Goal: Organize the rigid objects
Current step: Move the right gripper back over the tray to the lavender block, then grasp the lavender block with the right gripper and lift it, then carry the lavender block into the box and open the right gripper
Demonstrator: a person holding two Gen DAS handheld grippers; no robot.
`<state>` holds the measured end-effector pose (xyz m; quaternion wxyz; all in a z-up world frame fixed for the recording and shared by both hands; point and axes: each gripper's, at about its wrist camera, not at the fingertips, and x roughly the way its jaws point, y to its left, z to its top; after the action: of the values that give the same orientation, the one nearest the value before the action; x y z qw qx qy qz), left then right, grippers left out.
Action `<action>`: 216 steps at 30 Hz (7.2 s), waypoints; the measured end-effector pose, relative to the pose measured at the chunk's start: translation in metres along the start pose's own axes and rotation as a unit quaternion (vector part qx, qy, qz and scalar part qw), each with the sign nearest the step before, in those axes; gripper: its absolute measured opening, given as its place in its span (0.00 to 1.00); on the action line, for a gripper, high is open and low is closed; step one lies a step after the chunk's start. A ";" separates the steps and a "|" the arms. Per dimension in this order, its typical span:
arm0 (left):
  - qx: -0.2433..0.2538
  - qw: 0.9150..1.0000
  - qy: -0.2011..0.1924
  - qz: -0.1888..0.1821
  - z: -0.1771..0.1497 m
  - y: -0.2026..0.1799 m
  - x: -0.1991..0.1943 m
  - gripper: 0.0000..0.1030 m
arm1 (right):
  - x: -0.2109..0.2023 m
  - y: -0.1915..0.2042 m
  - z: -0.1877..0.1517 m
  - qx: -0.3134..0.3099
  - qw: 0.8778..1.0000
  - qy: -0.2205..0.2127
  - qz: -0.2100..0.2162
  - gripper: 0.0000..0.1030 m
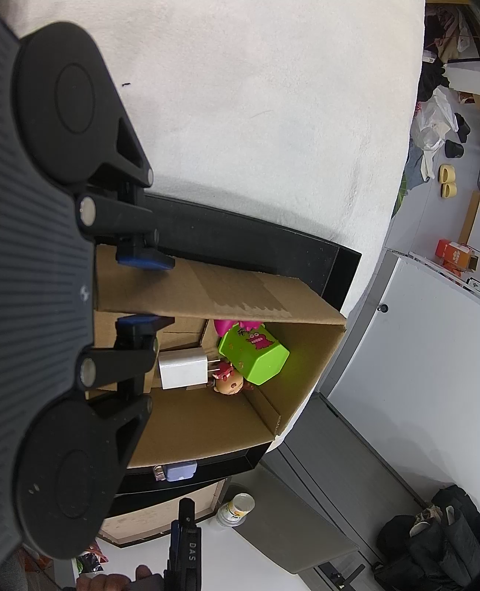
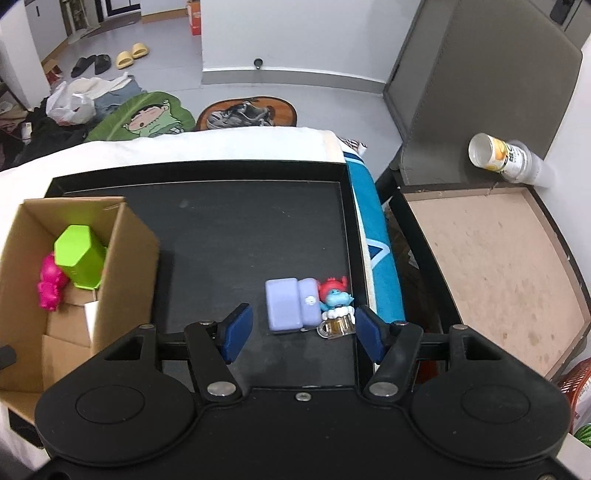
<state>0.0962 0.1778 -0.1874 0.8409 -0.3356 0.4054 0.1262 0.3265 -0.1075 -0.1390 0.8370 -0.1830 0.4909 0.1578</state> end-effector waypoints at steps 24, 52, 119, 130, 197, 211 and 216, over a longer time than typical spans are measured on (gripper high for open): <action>0.002 1.000 0.000 0.001 -0.001 0.000 0.002 0.22 | 0.057 0.011 -0.006 -0.016 0.999 0.029 -0.017 0.59; 0.002 1.000 -0.001 0.001 -0.001 0.000 0.002 0.21 | 0.041 0.036 -0.033 -0.034 0.994 0.107 0.003 0.43; 0.001 1.000 0.001 -0.002 -0.002 -0.002 0.003 0.22 | -0.054 0.078 -0.008 -0.085 0.996 0.012 0.032 0.43; -0.001 1.000 0.002 -0.005 -0.002 -0.002 0.002 0.22 | -0.077 0.118 0.005 -0.118 0.992 -0.015 0.035 0.43; -0.012 1.000 0.003 -0.020 0.001 0.007 0.000 0.21 | -0.075 0.134 -0.017 -0.076 0.989 -0.036 0.119 0.55; -0.004 1.000 0.000 -0.014 -0.001 0.002 -0.002 0.21 | -0.082 0.078 -0.038 -0.046 0.995 -0.034 0.085 0.60; -0.002 1.000 0.000 -0.013 -0.001 0.002 -0.002 0.21 | -0.076 0.058 -0.047 -0.034 0.996 -0.026 0.074 0.62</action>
<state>0.0937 0.1787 -0.1872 0.8415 -0.3428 0.4010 0.1165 0.2295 -0.0843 -0.1017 0.8289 -0.1702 0.4757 0.2404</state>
